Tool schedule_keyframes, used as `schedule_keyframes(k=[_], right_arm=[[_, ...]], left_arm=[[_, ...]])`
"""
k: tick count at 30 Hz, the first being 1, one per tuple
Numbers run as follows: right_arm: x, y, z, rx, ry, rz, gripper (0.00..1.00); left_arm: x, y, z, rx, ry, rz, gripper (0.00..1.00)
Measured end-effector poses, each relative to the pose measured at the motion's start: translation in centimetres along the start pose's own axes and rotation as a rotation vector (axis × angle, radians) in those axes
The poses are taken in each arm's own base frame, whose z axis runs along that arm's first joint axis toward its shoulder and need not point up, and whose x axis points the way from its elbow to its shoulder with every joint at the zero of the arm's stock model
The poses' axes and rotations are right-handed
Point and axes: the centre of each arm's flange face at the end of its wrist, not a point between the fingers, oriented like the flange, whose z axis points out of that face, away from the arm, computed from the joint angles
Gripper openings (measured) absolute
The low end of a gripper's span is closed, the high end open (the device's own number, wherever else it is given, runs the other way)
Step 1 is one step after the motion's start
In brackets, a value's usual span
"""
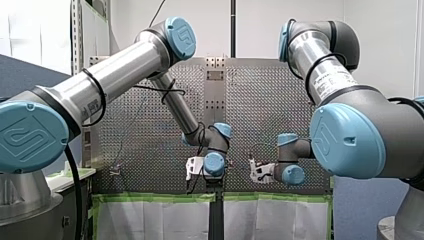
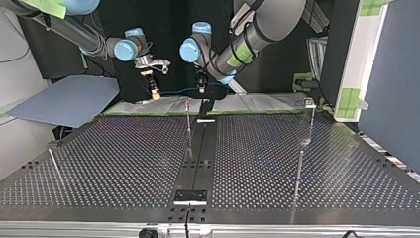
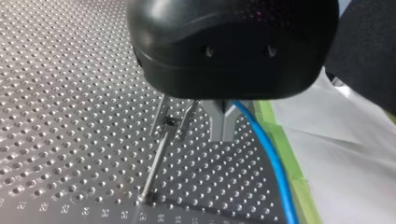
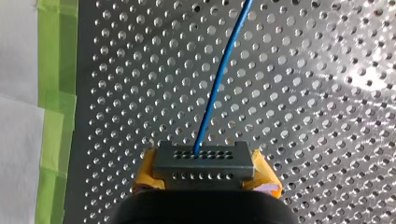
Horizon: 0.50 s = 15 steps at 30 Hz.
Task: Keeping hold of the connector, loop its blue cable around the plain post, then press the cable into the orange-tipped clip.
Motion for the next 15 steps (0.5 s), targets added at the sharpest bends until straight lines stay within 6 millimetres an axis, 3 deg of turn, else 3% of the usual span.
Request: schedule_keyframes(k=[15], right_arm=[[0.1, 1.4, 0.4, -0.011, 0.003, 0.004, 0.0]], left_arm=[[-0.6, 0.8, 1.3, 0.007, 0.007, 0.0, 0.0]])
